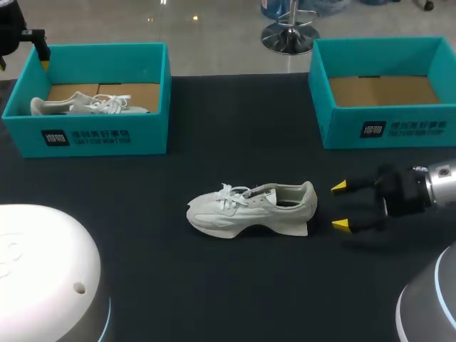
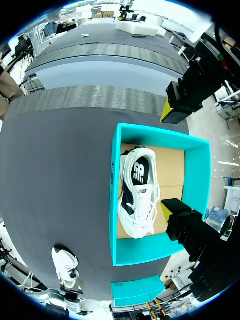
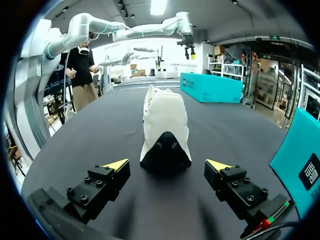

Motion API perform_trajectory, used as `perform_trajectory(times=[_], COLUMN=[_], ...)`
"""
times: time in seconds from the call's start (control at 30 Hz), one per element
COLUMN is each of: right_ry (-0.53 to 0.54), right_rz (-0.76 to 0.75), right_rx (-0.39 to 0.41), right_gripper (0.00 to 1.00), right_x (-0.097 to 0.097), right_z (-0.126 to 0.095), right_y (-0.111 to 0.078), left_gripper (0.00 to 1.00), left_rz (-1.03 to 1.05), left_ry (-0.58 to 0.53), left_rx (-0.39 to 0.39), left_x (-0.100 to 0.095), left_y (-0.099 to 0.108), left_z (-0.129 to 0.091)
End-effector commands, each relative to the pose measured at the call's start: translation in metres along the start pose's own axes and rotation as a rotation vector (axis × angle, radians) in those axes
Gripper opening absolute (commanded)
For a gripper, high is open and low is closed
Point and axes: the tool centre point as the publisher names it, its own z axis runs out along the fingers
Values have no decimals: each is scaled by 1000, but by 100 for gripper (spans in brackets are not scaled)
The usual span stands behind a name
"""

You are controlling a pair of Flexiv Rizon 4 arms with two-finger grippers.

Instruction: Take the shoe out of the shoebox, open the shoe tongue, remove and reinsert the insole, then place the shoe into the shoebox

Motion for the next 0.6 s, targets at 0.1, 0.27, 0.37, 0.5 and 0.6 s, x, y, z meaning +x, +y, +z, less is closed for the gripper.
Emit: perform_trajectory(times=[0.1, 0.27, 0.37, 0.5, 0.6], right_ry=[16, 37, 57, 75, 72], right_rz=[1, -11, -17, -19, -21], right_rx=[-8, -30, -42, -51, -61], right_gripper=[100, 100, 100, 100, 100], right_x=[-2, -5, -7, -6, -5], right_z=[17, 30, 39, 48, 52], right_y=[1, 4, 6, 9, 11], left_gripper=[100, 100, 100, 100, 100], left_rz=[0, 0, 0, 0, 0], left_ry=[2, 2, 2, 2, 2], left_rx=[-2, -2, -2, -2, -2], left_x=[0, 0, 0, 0, 0], left_y=[-1, -1, -1, -1, -1], left_z=[0, 0, 0, 0, 0])
